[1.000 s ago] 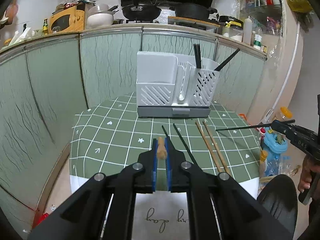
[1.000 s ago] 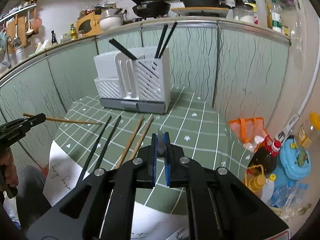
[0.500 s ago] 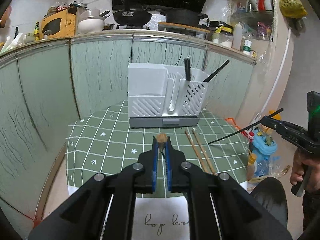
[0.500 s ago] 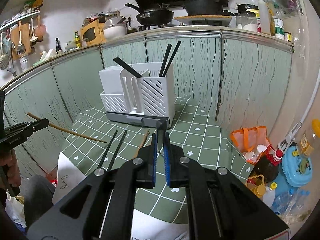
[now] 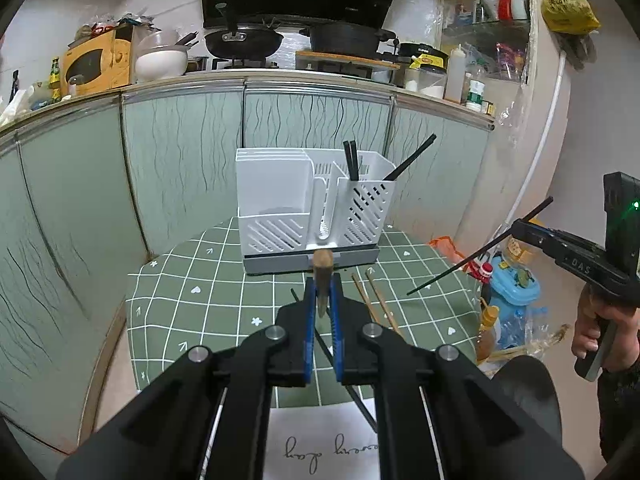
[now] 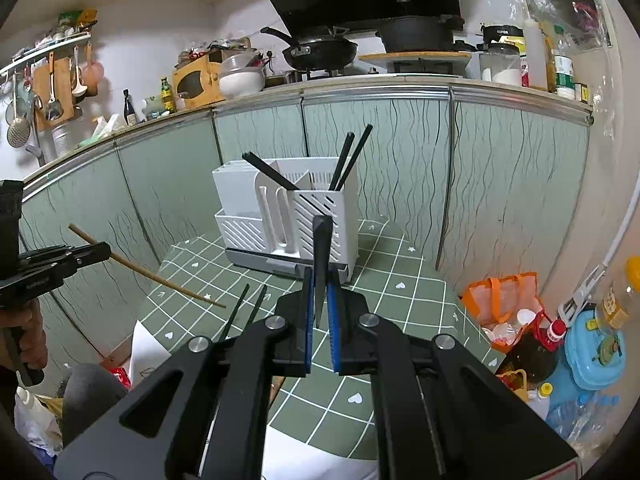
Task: Organize utensils
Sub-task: 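Lift both held wooden chopsticks and carry them over the white utensil holder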
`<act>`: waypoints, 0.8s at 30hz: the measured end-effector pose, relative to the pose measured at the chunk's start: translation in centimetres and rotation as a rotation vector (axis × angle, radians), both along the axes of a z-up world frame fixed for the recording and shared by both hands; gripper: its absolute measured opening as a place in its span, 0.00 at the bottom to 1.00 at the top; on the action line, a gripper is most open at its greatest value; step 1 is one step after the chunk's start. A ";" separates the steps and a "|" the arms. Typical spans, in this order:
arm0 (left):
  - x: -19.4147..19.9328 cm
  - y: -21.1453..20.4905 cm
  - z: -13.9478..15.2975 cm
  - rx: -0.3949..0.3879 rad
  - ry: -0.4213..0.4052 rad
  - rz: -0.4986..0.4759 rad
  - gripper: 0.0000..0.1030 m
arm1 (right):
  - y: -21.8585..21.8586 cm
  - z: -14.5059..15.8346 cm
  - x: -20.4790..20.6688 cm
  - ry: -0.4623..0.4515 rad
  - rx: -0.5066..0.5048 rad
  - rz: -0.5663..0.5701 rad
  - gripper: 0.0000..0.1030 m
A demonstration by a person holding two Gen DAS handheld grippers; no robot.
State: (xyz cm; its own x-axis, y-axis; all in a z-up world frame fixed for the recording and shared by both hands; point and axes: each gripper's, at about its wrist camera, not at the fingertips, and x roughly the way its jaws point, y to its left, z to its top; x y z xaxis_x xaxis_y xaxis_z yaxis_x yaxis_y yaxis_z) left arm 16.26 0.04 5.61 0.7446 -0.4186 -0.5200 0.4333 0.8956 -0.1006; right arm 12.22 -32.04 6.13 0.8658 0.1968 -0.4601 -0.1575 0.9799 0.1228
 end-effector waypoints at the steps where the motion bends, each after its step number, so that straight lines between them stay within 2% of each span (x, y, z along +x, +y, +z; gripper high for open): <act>1: 0.1 0.0 0.2 -0.002 -0.003 0.000 0.08 | 0.0 0.2 0.0 -0.002 -0.003 0.000 0.06; 11: 1.8 -1.3 3.4 -0.044 -0.040 -0.030 0.08 | -0.5 3.8 1.3 -0.042 -0.003 0.024 0.06; 24: 4.7 -4.8 8.4 -0.044 -0.114 -0.088 0.08 | -0.5 8.8 3.8 -0.104 0.021 0.057 0.06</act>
